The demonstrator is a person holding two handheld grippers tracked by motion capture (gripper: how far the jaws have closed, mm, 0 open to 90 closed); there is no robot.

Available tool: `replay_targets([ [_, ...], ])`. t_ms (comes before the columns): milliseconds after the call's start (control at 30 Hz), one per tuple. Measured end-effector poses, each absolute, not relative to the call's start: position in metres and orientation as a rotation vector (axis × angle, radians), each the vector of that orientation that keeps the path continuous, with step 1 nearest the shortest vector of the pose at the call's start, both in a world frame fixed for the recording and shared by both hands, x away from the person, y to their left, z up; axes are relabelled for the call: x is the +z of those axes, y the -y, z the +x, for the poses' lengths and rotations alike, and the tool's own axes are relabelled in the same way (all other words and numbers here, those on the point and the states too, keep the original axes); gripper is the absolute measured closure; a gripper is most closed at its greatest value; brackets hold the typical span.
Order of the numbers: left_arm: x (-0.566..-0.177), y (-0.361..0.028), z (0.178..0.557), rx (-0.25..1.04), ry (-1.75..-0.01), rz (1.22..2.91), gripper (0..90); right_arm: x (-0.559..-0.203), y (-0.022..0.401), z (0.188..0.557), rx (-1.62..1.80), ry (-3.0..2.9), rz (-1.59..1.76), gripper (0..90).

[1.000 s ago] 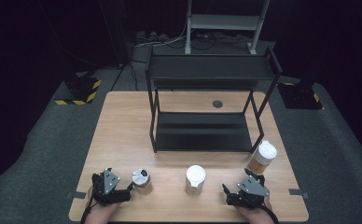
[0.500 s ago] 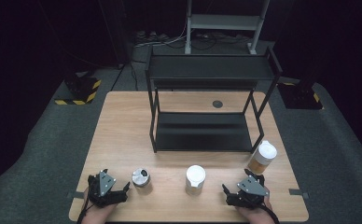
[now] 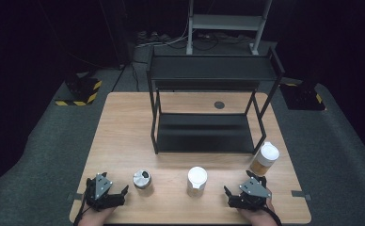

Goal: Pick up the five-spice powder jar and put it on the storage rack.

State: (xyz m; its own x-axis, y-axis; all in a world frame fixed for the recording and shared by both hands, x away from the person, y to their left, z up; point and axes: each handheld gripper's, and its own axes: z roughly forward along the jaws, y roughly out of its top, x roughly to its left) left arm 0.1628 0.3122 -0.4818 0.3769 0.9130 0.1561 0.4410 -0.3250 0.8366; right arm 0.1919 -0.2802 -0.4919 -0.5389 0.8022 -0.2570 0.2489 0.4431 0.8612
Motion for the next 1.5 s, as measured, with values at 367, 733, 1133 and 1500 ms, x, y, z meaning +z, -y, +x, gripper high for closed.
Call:
replay_targets([
  [367,-0.471,-0.323,0.15,0.825,-1.145,1.832,1.9,-0.492,0.28,0.192,1.054,-2.026,0.877,0.0],
  [733,-0.466,-0.328,0.143,0.822,-1.13,1.77,1.6,-0.492,0.281,0.193,1.061,-2.029,0.877,0.0],
  [1133,-0.456,-0.326,0.134,0.825,-1.084,1.726,1.1,-0.491,0.282,0.193,1.06,-2.035,0.874,0.0],
  [1500,-0.447,-0.319,0.128,0.816,-1.024,1.699,0.9,-0.491,0.281,0.193,1.056,-2.033,0.873,0.0],
])
